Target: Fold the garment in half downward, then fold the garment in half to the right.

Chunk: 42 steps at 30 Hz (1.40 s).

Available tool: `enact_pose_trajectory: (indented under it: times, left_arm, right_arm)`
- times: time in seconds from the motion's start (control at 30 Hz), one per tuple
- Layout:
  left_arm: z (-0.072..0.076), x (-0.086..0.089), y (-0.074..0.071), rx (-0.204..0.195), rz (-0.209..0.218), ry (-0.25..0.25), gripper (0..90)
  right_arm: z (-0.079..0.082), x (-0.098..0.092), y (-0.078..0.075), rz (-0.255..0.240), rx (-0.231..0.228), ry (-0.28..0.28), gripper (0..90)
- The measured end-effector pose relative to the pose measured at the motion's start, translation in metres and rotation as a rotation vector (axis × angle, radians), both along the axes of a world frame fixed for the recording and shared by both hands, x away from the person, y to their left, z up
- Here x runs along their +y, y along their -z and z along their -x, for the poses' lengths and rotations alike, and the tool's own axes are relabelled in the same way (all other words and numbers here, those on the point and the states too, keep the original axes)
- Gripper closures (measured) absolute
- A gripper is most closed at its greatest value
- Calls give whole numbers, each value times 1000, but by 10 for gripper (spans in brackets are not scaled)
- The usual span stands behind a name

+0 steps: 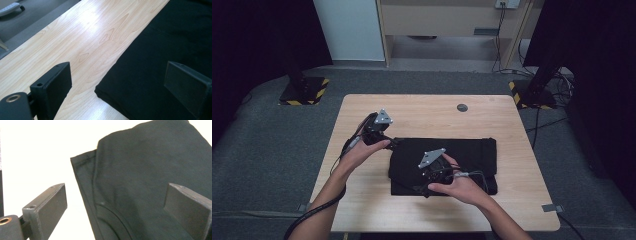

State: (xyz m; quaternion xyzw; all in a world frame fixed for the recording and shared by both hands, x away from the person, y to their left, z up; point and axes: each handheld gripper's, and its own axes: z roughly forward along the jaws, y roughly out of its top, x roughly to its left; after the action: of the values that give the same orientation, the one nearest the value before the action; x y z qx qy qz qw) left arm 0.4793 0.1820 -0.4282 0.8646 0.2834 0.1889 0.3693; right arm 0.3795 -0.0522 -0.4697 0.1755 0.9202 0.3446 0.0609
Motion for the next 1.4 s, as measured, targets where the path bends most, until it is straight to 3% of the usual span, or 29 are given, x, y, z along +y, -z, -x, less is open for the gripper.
enact_pose_trajectory:
  times: [0.47, 0.77, 0.93, 1.2, 1.4]
  left_arm:
    - [-20, -5, 2, 23, -26, 9, 68]
    - [-34, 0, 22, 46, -11, -14, 79]
    - [-38, 3, 34, 68, -7, -55, 86]
    - [-48, -6, 53, 90, -48, -24, 126]
    - [-53, -10, 73, 134, -65, -33, 147]
  right_arm:
    - [8, 39, 6, 35, 9, -21, 65]
    - [9, 58, 20, 61, 32, -39, 91]
    - [10, 61, 25, 59, 43, -22, 113]
    - [12, 63, 32, 52, 62, -26, 137]
    - [12, 60, 32, 39, 64, -19, 137]
